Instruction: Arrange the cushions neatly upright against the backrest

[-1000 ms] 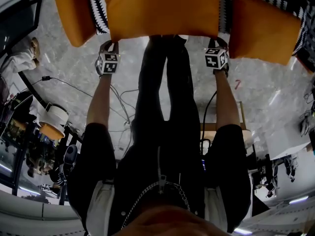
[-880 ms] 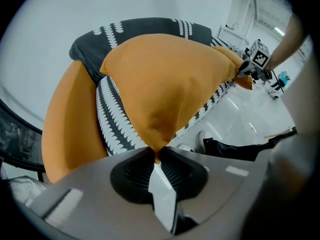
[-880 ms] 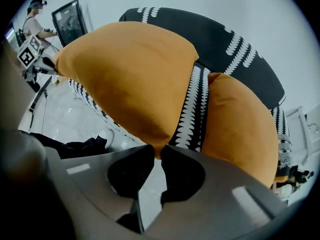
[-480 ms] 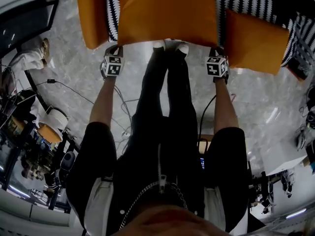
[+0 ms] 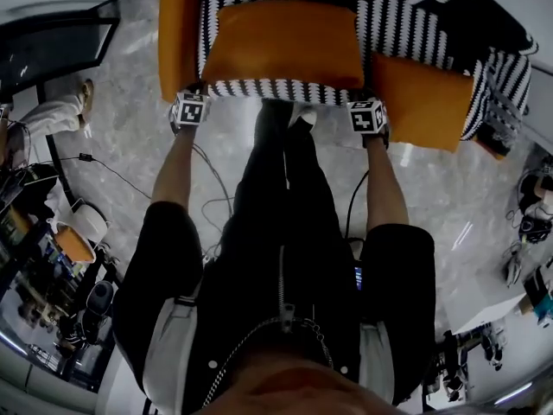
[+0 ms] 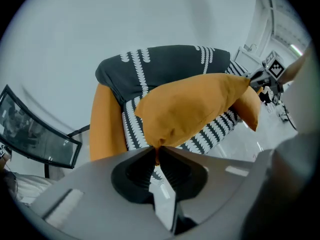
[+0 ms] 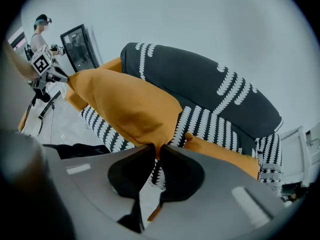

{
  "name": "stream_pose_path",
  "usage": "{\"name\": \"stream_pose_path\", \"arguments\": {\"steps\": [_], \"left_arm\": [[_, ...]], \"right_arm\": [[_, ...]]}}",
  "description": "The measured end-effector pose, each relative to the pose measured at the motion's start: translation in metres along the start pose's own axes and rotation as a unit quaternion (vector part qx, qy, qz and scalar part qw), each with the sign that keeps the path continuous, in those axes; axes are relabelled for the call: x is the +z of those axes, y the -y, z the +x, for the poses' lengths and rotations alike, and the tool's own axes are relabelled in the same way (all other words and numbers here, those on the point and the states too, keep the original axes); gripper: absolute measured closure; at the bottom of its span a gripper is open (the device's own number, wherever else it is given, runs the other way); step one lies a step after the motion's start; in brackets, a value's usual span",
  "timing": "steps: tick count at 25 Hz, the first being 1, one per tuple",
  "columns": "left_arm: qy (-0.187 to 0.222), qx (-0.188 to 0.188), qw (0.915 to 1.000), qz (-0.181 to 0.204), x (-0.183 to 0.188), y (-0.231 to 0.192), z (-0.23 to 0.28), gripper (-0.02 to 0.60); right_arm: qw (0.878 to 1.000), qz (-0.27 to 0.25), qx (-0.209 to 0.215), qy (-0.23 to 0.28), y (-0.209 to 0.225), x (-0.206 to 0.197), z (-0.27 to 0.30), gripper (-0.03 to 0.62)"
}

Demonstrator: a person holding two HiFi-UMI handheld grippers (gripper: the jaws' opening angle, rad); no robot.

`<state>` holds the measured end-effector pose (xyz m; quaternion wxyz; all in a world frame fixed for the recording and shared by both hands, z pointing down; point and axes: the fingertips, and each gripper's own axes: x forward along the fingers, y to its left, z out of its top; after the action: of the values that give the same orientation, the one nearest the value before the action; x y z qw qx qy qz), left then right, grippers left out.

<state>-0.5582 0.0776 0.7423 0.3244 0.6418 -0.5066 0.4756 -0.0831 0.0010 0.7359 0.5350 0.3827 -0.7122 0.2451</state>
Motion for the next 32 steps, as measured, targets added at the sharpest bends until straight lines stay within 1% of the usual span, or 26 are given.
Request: {"name": "stream_pose_path", "arguments": {"steps": [3, 5, 7, 10, 15, 20, 26, 29, 32], "left_arm": [[0.023, -0.012, 0.9997, 0.006, 0.032, -0.010, -0.005, 0.540], [0.030, -0.016, 0.9994, 0.008, 0.046, -0.019, -0.008, 0.540], [0.035, -0.020, 0.9991, 0.006, 0.057, -0.024, -0.011, 0.540], [0.052, -0.028, 0.9983, 0.001, 0.088, -0.037, -0.009, 0.540], [0.078, -0.038, 0.9962, 0.006, 0.144, -0.062, -0.005, 0.540], [0.096, -0.042, 0.9944, 0.015, 0.202, -0.089, 0.013, 0.540], [0.119, -0.043, 0.9920, 0.006, 0.260, -0.120, 0.039, 0.540], [0.130, -0.042, 0.9907, 0.003, 0.289, -0.137, 0.053, 0.540], [0.140, -0.042, 0.9893, -0.009, 0.315, -0.152, 0.066, 0.540]], "right_arm": [[1.000, -0.002, -0.002, 0.001, 0.008, 0.025, -0.007, 0.556], [1.000, -0.005, -0.002, 0.001, 0.010, 0.043, -0.008, 0.556], [1.000, -0.010, -0.002, -0.001, 0.014, 0.057, -0.011, 0.556], [1.000, -0.009, -0.008, 0.007, 0.031, 0.088, -0.012, 0.556], [0.999, 0.014, -0.021, 0.021, 0.056, 0.136, -0.011, 0.557], [0.998, 0.022, -0.039, 0.042, 0.082, 0.190, 0.000, 0.557], [0.996, 0.049, -0.050, 0.059, 0.115, 0.252, 0.019, 0.556], [0.993, 0.073, -0.057, 0.073, 0.132, 0.284, 0.029, 0.554], [0.990, 0.097, -0.059, 0.078, 0.147, 0.312, 0.040, 0.553]]}}
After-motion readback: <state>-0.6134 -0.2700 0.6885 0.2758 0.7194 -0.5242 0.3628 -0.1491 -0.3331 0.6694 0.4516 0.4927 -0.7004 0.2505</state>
